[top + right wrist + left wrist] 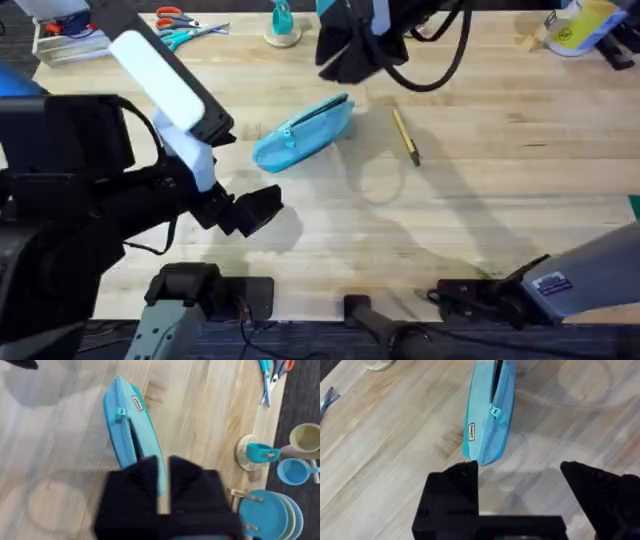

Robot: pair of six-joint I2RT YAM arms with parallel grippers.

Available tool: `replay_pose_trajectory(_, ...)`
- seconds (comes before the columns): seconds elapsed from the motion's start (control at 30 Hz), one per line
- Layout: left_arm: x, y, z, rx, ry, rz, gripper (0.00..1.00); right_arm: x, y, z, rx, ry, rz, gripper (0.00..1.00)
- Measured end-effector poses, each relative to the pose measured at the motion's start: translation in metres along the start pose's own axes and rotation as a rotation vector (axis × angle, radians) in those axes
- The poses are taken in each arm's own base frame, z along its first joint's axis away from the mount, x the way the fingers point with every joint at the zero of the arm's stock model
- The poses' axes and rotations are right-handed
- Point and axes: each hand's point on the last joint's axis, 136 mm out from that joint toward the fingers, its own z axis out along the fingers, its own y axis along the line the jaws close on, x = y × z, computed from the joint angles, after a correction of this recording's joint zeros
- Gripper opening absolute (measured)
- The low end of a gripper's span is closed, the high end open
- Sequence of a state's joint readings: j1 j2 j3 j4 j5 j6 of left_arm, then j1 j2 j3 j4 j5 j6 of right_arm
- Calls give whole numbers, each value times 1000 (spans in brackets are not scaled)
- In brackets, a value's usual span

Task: Unzip the bag, pick up the pens from the table one at a time and place them inside, then zip the bag closed.

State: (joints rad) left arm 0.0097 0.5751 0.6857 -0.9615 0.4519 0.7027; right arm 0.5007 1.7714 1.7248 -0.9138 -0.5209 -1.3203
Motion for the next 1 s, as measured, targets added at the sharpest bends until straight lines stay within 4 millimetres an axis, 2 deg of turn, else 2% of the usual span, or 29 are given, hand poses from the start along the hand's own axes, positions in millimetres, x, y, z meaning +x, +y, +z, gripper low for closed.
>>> replay_pose_trajectory(0.03, 0, 0, 0, 0, 0, 0, 994, 0, 0, 0, -1, 0, 2, 50)
replay_pose_trajectory(0.1, 0, 0, 0, 0, 0, 0, 994, 0, 0, 0, -1, 0, 0, 32)
replay_pose_trajectory(0.3, 0, 0, 0, 0, 0, 0, 994, 2, 9, 0, -33, 8, 21, 30)
replay_pose_trajectory(0.57, 0, 0, 0, 0, 0, 0, 994, 4, 10, 2, -43, 11, 27, 31)
replay_pose_trajectory(1.0, 0, 0, 0, 0, 0, 0, 994, 23, 23, 36, -145, 33, 80, 30)
